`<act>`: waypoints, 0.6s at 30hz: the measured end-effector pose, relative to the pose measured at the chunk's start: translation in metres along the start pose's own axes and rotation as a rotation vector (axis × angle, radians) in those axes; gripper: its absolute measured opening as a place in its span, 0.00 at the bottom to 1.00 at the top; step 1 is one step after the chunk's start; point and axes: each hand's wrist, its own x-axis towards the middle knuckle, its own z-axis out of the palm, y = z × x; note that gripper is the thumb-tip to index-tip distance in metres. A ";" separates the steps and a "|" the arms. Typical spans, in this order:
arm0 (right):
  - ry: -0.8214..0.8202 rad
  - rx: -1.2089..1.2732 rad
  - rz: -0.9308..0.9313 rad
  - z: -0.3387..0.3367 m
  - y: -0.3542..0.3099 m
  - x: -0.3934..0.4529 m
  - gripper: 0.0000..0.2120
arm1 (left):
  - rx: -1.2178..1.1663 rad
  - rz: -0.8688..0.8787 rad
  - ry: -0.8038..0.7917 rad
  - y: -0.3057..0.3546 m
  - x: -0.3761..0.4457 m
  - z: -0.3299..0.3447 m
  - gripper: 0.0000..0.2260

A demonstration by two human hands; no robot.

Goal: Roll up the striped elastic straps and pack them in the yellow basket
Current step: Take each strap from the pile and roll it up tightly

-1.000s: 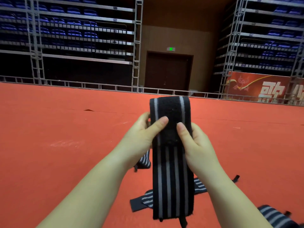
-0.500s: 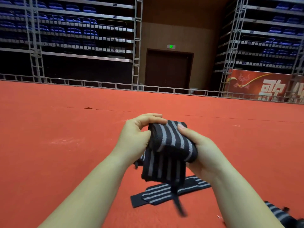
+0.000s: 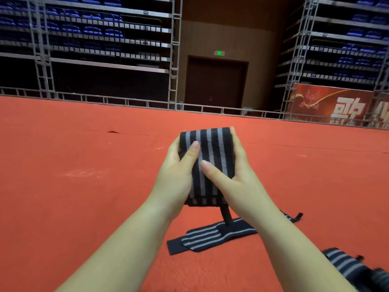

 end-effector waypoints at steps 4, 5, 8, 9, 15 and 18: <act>0.002 -0.181 0.028 -0.011 0.009 -0.003 0.25 | 0.051 -0.039 -0.127 -0.005 0.006 -0.024 0.20; -0.026 -0.305 0.043 -0.015 0.011 -0.004 0.22 | 0.163 -0.028 -0.193 -0.005 0.009 -0.035 0.22; -0.188 -0.623 0.043 -0.021 0.023 -0.004 0.19 | 0.675 -0.007 -0.404 -0.008 0.012 -0.052 0.19; -0.253 -0.695 0.031 -0.018 0.031 -0.004 0.20 | 0.860 -0.022 -0.470 -0.013 0.011 -0.051 0.18; -0.607 -0.952 0.119 0.014 0.104 -0.029 0.27 | 1.470 -0.167 -0.687 -0.092 -0.017 -0.042 0.17; -0.739 -0.932 0.203 0.021 0.142 -0.052 0.28 | 1.477 -0.280 -0.780 -0.140 -0.039 -0.049 0.20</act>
